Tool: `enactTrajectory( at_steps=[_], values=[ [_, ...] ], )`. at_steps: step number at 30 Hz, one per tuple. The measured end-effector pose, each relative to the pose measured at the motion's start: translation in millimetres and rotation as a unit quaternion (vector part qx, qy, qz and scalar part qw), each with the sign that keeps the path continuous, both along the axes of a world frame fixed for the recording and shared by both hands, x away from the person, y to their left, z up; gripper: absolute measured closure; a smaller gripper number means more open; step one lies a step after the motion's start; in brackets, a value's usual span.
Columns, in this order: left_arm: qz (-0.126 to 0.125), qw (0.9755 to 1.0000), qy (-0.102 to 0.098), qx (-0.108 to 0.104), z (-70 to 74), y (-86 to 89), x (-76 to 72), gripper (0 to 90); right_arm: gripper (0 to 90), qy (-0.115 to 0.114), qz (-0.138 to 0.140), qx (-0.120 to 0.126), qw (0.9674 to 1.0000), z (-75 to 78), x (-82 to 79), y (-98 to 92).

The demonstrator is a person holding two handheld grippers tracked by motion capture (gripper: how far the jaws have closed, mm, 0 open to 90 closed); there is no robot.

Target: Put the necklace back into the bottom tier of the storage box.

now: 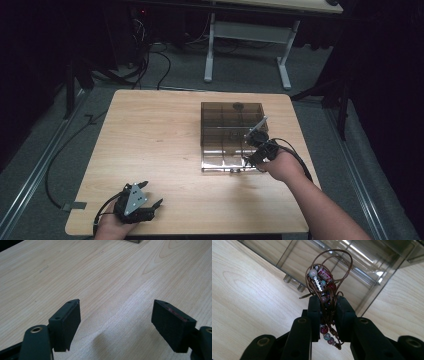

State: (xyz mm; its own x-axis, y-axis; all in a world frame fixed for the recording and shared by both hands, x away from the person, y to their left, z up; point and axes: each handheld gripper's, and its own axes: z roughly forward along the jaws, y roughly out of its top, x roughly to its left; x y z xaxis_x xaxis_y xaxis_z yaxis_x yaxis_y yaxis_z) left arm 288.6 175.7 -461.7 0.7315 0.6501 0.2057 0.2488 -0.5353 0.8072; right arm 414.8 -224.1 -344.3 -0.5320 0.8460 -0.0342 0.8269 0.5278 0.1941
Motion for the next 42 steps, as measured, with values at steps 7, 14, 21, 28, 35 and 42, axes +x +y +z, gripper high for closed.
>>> enactTrajectory(
  at_steps=[7,14,21,28,35,42],
  values=[
    [0.000,1.0000,0.000,-0.001,0.1,0.4,0.0,23.5,77.0,-0.001,0.011,-0.002,0.9999,-3.7,8.3,8.2],
    [0.000,1.0000,0.000,-0.001,0.0,0.2,-0.1,23.5,77.0,0.001,0.016,-0.003,0.9999,-11.6,18.3,16.5],
    [0.000,1.0000,0.002,-0.001,-0.1,0.0,0.2,23.5,77.0,0.005,0.024,-0.008,0.9997,-19.9,26.7,21.9],
    [-0.001,1.0000,0.003,0.004,0.1,0.0,0.3,23.5,77.0,0.012,0.028,-0.017,0.9994,-30.2,32.0,29.7],
    [0.000,1.0000,0.003,0.006,-0.3,-1.1,0.3,23.6,76.9,0.019,0.032,-0.015,0.9992,-36.8,35.1,37.6],
    [-0.001,1.0000,0.003,0.006,-0.3,-1.0,0.4,23.6,76.9,0.022,0.038,-0.026,0.9987,-48.4,38.3,46.2]
  ],
)
